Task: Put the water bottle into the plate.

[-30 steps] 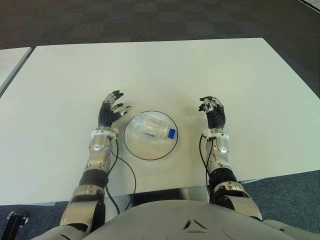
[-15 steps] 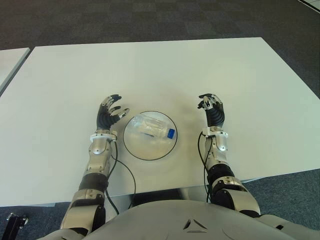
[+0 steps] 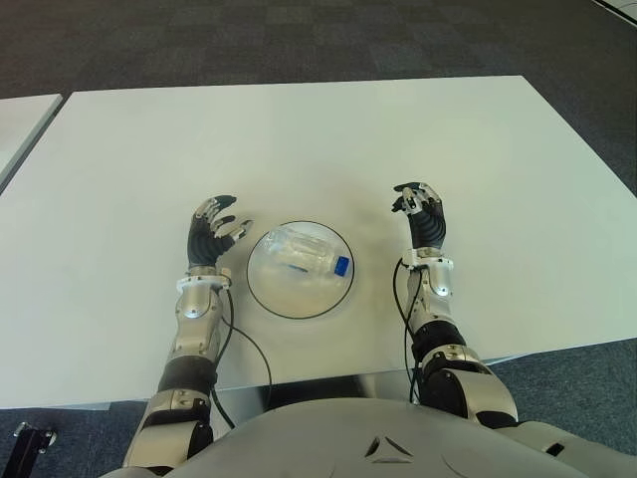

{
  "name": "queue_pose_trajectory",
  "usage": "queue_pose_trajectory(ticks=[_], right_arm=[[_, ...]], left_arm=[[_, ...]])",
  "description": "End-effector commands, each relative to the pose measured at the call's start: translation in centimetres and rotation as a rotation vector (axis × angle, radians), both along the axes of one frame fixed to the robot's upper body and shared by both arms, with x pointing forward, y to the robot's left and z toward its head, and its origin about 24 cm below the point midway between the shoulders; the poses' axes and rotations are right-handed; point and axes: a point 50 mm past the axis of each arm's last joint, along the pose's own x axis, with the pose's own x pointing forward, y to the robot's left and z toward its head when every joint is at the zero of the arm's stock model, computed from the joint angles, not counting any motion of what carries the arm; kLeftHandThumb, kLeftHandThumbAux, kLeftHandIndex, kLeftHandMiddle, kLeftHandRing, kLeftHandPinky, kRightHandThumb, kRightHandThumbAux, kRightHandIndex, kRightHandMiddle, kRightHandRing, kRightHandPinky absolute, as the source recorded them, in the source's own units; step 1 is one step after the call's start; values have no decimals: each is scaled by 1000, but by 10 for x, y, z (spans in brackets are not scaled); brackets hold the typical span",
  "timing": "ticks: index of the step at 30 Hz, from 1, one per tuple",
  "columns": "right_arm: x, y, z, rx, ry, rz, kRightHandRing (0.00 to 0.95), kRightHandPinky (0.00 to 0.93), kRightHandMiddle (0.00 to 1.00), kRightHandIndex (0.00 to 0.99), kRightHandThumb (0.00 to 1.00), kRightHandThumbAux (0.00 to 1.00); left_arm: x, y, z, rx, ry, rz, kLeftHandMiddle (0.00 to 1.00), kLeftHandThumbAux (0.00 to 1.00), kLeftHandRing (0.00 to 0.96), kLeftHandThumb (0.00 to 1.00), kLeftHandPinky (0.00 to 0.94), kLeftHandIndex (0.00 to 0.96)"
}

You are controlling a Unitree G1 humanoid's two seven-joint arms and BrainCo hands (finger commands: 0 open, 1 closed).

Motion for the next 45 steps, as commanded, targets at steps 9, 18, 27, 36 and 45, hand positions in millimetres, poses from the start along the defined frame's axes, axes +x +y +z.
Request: queue_pose_trajectory(ticks=[9, 18, 27, 36, 45], right_arm=[[-1, 4, -2, -54, 51, 23, 590, 584, 477, 434, 838, 684], [-5, 9, -6, -32, 81, 37, 584, 581, 478, 427, 837, 686], [-8, 17, -7, 11, 84, 64, 593, 588, 486, 405, 833, 690], [-8, 16, -16, 46, 124, 78, 581, 565, 486, 400, 832, 691], [-8, 18, -23, 91, 173, 88, 571, 555, 486, 398, 831, 691]], left_arm=[[-6, -1, -2, -28, 0, 39, 365, 998, 340, 165, 353, 350], [-9, -2, -1, -26, -5, 56, 378, 992, 359, 134, 372, 353], [-11, -1, -3, -18, 2, 58, 385, 985, 374, 122, 385, 349], [-10, -2, -5, -39, 9, 58, 382, 977, 368, 136, 378, 351], [-9, -4, -6, -73, 4, 52, 386, 925, 370, 239, 385, 352]])
